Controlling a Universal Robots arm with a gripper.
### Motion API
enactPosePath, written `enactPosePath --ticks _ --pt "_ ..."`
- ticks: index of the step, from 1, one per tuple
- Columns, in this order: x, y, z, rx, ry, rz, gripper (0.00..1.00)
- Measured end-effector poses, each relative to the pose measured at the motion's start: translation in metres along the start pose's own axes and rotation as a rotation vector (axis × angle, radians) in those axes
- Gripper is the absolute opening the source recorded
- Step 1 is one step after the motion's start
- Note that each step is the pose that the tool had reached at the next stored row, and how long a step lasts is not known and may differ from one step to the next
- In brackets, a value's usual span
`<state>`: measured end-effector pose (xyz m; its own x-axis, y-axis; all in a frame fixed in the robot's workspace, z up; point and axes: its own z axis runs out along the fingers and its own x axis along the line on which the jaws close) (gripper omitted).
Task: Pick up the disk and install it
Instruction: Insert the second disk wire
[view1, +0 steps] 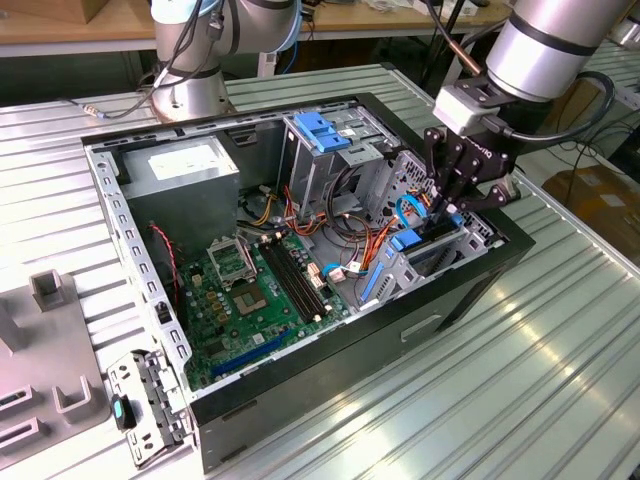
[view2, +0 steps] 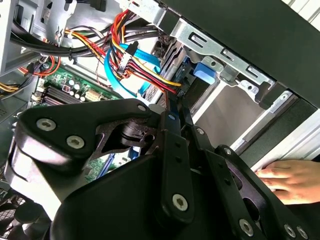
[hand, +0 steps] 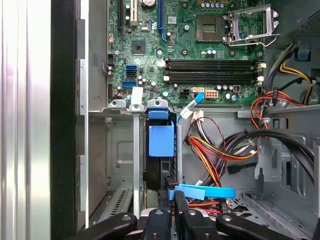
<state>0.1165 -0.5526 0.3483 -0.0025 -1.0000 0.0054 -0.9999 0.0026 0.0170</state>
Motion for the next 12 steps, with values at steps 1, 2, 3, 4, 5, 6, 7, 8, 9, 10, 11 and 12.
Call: enactPosePath --ticks 1,2,3,4,5,6,7,8,9,10,11,12 --pt "0.0000 0.0000 0.0000 0.0005 0.0000 0.000 0.16" --pt "0.0000 0.0000 0.0000 0.0011 -0.0001 0.000 0.16" --pt "0.0000 0.0000 0.0000 0.0014 -0.0001 0.000 0.16" --pt "0.0000 0.0000 0.0000 0.0018 0.0001 0.000 0.16" --pt "0.0000 0.0000 0.0001 0.0022 0.0001 0.000 0.16" --pt "0.0000 0.0000 0.0003 0.0027 0.0002 0.000 0.16" --pt "0.0000 0.0000 0.0005 0.0030 0.0001 0.000 0.16" --pt "0.0000 0.0000 0.0008 0.0034 0.0000 0.000 0.16" --pt "0.0000 0.0000 0.0012 0.0039 -0.0001 0.000 0.16" --pt "0.0000 0.0000 0.0017 0.0043 -0.0004 0.000 0.16" --pt "0.0000 0.0000 0.0021 0.0045 -0.0006 0.000 0.16" --pt "0.0001 0.0000 0.0025 0.0048 -0.0011 0.000 0.16"
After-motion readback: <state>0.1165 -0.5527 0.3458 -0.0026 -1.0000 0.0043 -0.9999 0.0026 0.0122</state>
